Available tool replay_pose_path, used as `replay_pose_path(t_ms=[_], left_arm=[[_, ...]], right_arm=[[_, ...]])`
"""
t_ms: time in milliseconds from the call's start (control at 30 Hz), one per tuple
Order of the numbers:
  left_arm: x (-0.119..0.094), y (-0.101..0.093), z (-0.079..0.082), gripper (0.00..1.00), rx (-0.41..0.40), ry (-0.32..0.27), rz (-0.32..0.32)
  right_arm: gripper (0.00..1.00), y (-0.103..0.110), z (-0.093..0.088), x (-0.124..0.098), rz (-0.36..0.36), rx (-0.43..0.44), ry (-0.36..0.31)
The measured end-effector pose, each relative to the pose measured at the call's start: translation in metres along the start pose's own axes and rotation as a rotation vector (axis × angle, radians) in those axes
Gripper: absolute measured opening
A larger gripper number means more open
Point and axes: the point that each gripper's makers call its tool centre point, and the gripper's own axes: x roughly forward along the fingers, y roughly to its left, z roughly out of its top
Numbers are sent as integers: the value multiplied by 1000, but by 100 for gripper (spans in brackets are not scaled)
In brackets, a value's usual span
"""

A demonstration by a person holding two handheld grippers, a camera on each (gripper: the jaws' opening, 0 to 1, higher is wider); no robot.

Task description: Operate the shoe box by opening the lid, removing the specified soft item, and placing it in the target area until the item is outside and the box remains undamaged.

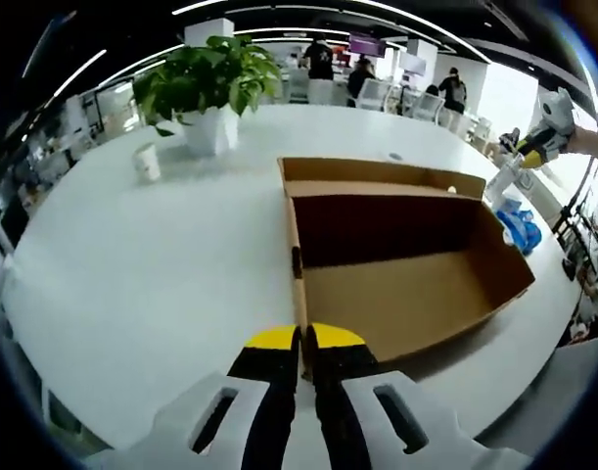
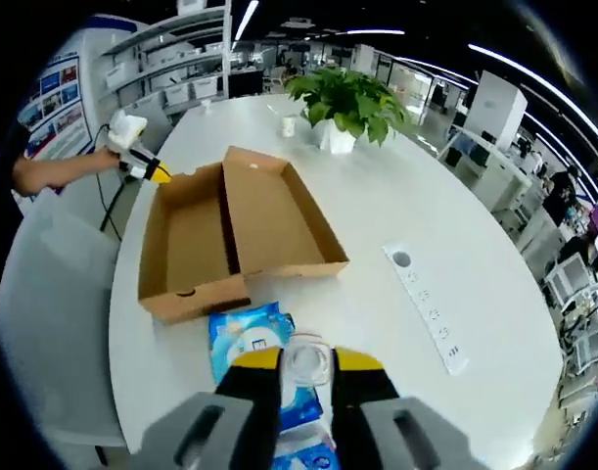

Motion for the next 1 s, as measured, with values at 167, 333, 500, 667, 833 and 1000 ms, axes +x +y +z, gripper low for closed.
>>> replay_pose_path(t_ms=[167,333,500,667,833,1000], left_arm=[[1,0,0,2,-3,8,15],[1,0,0,2,8,9,27],[1,0,0,2,4,11,30],[1,-1,0,2,27,12,40],[1,0,0,2,16,12,38],[2,2,1,2,24,18,41]], right_arm=[[14,-9,-6,7,-12,-70,42],[14,-15,-15,16,4,-102,92],[14,-18,-16,22,9,-156,122],[14,-22,-16,31,30,-207,153],[14,-22,-18,40,52,-245,192],[14,-22,-25,49,77,-246,222]])
